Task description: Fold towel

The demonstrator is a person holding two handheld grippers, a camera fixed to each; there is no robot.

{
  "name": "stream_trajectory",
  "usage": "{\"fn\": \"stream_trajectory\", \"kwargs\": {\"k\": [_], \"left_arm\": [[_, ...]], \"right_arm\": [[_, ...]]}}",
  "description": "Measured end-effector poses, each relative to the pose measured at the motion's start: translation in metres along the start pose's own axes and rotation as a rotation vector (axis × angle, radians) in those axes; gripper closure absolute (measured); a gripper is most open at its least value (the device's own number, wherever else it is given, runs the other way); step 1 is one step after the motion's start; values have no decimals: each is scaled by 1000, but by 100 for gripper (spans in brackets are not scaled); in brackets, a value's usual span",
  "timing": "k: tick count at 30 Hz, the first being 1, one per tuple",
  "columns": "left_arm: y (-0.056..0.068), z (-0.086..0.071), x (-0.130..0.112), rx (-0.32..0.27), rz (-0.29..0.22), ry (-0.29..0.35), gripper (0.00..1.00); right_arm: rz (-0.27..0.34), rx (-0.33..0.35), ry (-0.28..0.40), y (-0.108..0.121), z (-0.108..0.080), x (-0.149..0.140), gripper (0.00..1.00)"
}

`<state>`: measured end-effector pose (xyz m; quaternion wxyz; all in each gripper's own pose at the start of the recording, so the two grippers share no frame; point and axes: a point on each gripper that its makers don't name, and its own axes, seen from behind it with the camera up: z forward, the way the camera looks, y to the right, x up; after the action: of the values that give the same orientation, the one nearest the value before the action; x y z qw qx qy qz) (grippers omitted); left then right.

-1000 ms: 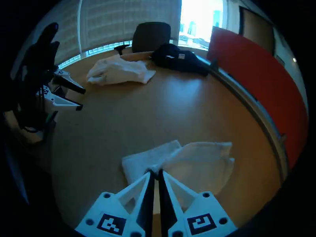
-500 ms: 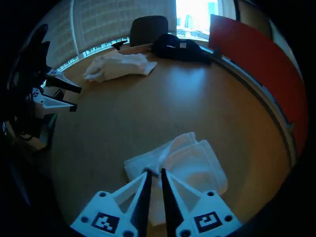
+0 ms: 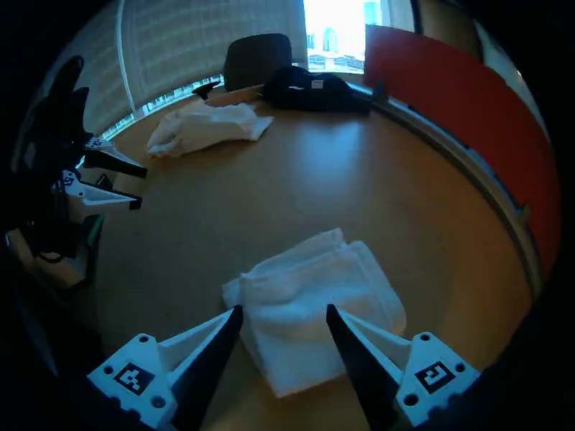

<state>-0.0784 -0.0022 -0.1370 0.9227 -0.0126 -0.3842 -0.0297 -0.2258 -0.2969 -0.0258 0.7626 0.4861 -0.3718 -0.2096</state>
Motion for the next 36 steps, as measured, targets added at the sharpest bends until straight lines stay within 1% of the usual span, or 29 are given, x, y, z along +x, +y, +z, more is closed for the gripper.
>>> {"fn": "stream_trajectory", "kwargs": {"k": [5,11,14,17,23,26,32,34,36], "left_arm": [[-1,1,-1,3,-1,-3,9],[-1,2,-1,4,-1,-4,9],[-1,2,-1,5,1,-3,9],[0,2,-1,4,1,-4,9],[0,3,0,4,8,-6,9],[0,3,-1,4,8,-6,9],[0,3,-1,3,7,-8,9],[0,3,-1,3,9,-8,9],[0,3,-1,3,10,-8,9]], "right_arm": [[26,-28,-9,4,-10,-18,11],[72,-54,-49,7,-20,-55,10],[94,-67,-64,7,-22,-71,10],[111,-73,-73,6,-21,-80,10],[124,-80,-75,3,-17,-85,13],[127,-86,-75,1,-14,-86,19],[140,-103,-75,-1,-11,-89,48],[143,-105,-74,-2,-10,-90,52],[145,-107,-74,-3,-10,-91,52]]}}
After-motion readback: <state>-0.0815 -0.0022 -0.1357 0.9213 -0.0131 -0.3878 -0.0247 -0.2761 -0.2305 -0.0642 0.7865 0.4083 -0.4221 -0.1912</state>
